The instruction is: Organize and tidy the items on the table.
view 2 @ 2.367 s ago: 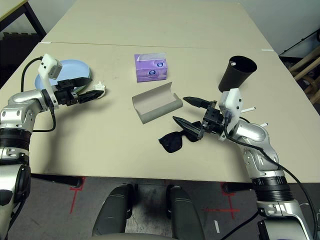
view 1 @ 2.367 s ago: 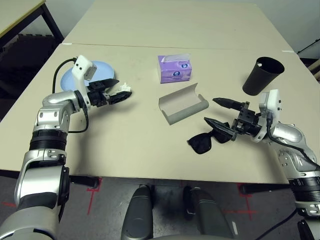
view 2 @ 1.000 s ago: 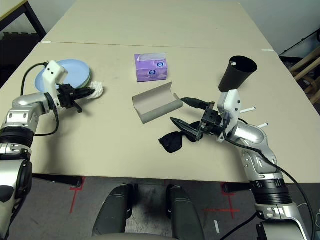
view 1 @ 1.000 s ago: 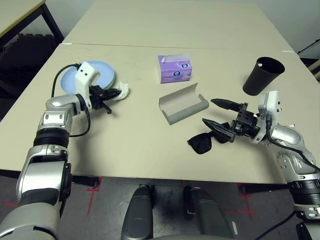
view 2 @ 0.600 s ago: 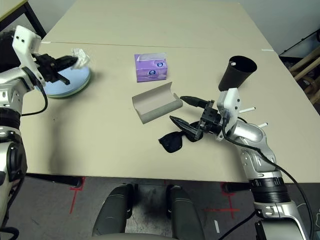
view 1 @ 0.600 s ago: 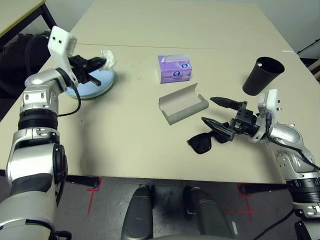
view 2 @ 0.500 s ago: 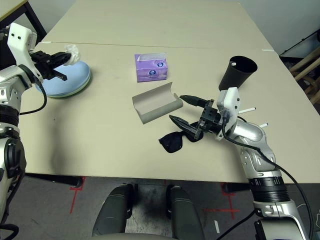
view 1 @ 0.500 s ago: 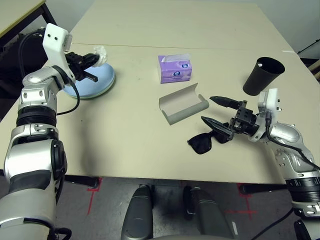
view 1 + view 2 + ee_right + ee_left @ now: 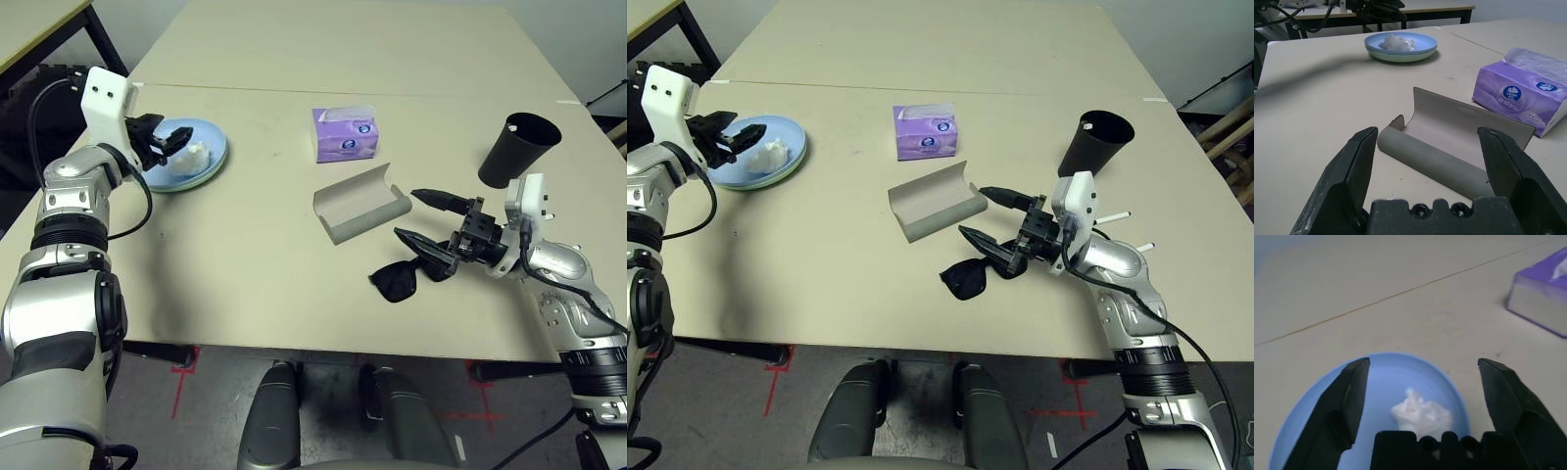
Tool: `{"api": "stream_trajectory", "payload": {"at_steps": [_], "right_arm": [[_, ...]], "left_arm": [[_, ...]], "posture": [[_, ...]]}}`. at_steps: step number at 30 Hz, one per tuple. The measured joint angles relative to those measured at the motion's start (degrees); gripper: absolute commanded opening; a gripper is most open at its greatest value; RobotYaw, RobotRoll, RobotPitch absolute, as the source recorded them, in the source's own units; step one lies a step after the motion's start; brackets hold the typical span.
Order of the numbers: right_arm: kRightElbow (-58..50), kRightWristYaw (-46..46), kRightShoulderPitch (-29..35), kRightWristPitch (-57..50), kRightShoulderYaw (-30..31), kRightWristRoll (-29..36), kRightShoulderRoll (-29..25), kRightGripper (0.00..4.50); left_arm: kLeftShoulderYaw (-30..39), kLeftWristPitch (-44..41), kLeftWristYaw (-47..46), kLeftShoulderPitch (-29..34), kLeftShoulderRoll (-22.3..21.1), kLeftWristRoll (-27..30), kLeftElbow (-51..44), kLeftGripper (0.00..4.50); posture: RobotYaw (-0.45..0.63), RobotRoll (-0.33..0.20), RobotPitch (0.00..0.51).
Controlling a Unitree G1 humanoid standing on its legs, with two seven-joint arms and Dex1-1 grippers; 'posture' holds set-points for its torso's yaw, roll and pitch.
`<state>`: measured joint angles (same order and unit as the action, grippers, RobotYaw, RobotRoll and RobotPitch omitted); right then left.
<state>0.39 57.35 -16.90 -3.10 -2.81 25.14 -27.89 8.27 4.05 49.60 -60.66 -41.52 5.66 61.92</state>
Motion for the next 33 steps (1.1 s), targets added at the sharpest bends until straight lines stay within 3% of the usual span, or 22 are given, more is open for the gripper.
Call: {"api": "stream_trajectory", "payload": {"at_steps": [6, 20, 33], "right_arm": [[0.35, 0.02, -0.61, 0.01, -0.09, 0.01, -0.10, 4.50], [0.71, 0.00, -0.52, -0.61, -0.26, 0.07, -1.07, 4.50], [-1.46, -0.12, -1.66, -4.07, -0.38, -0.19, -5.56, 4.50]], "left_arm": [[0.17, 0.49, 12.70, 2.61, 2.51, 4.32, -6.67, 4.45], [-0.58, -0.93, 30.82, 11.19, 5.11, 10.10, -16.20, 4.45], [-5.97, 3.47, 36.90, 16.04, 7.20, 10.07, -21.61, 4.45]], "posture": [[0.17, 0.000, 0.180], [0.15, 0.000, 0.189], [0.14, 0.000, 0.216]]}}
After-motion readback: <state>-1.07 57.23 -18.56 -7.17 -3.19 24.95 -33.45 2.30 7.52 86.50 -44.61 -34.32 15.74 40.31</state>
